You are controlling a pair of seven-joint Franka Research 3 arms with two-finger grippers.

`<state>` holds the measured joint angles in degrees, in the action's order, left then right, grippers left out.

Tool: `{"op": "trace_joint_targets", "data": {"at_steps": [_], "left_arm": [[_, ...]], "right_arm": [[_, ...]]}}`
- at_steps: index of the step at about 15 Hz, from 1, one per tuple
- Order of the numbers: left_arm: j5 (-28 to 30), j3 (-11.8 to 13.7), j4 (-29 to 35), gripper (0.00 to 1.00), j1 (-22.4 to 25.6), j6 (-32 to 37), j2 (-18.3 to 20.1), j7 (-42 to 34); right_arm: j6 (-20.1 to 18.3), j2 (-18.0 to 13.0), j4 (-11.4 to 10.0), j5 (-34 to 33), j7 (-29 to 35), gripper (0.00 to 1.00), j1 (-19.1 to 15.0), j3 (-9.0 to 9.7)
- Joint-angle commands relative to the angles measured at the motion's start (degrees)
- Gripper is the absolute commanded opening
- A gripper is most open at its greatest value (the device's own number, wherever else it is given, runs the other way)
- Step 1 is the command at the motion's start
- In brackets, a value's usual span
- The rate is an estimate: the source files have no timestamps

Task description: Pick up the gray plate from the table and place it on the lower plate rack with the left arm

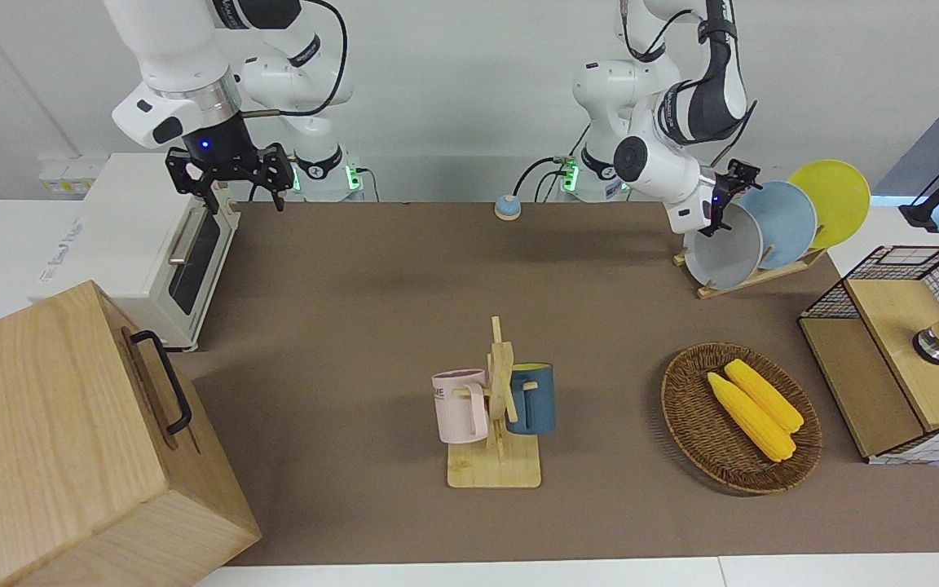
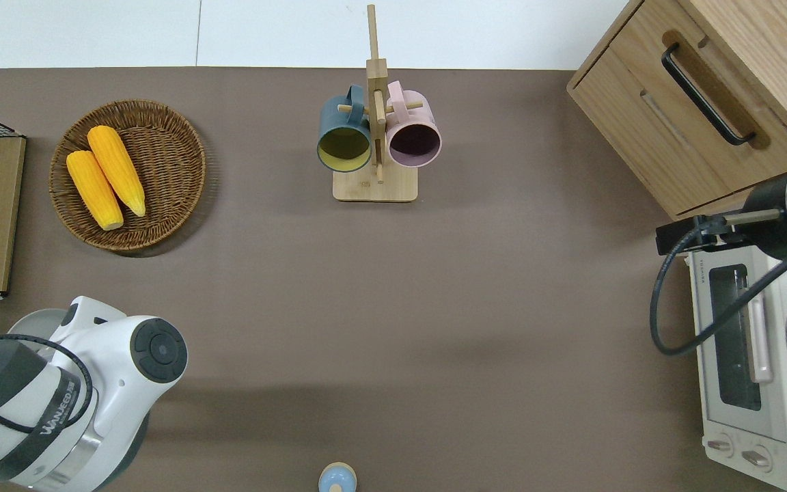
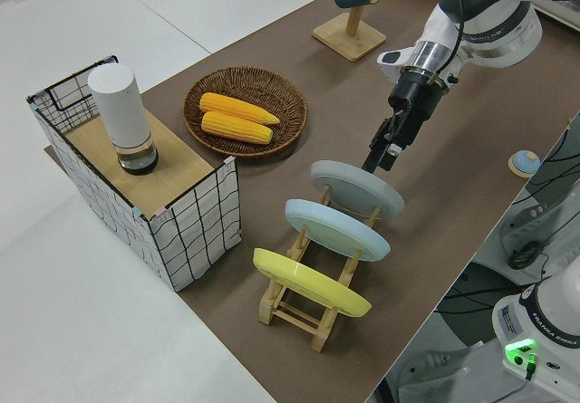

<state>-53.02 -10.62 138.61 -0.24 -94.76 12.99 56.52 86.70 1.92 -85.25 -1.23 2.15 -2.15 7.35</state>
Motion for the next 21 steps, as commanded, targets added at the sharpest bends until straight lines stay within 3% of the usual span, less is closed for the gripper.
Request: {"op": "trace_joint_targets", "data": {"at_steps": [1,4,6,11,15,18,21], "left_arm": [[1.2,-0.1,-4.6,1.00,0.2,1.0,-0.9,-0.3],[8.1,-0.1,-11.7,1.00,0.0,1.2,-2.4,-0.5],[15.6,-0.1,-16.6,1.00,0.1,1.4,-2.5,-2.2],[27.3,0.1,-24.0,1.00,0.1,1.2,-2.8,-8.3],[34.1,-0.1,-26.4,1.00,-0.3,1.0,-3.4,-17.8],[43.7,0.4,-28.9,1.00,0.2,0.8,-3.2,-28.7],[46.1,0.7,-29.8,1.00,0.2,0.5,-3.2,-38.0]], "right_arm": [[-0.9,0.5,1.2,-0.2,0.8,0.983,-1.3,1.18],[-0.9,0.5,1.2,-0.2,0.8,0.983,-1.3,1.18],[-0.9,0.5,1.2,-0.2,0.8,0.983,-1.3,1.18],[-0.9,0.5,1.1,-0.2,0.8,0.983,-1.3,1.18],[-0.9,0.5,1.2,-0.2,0.8,0.983,-1.3,1.18],[-0.9,0.5,1.1,-0.2,0.8,0.983,-1.3,1.18],[-0.9,0.5,1.2,-0.2,0.8,0.983,-1.3,1.18]]}}
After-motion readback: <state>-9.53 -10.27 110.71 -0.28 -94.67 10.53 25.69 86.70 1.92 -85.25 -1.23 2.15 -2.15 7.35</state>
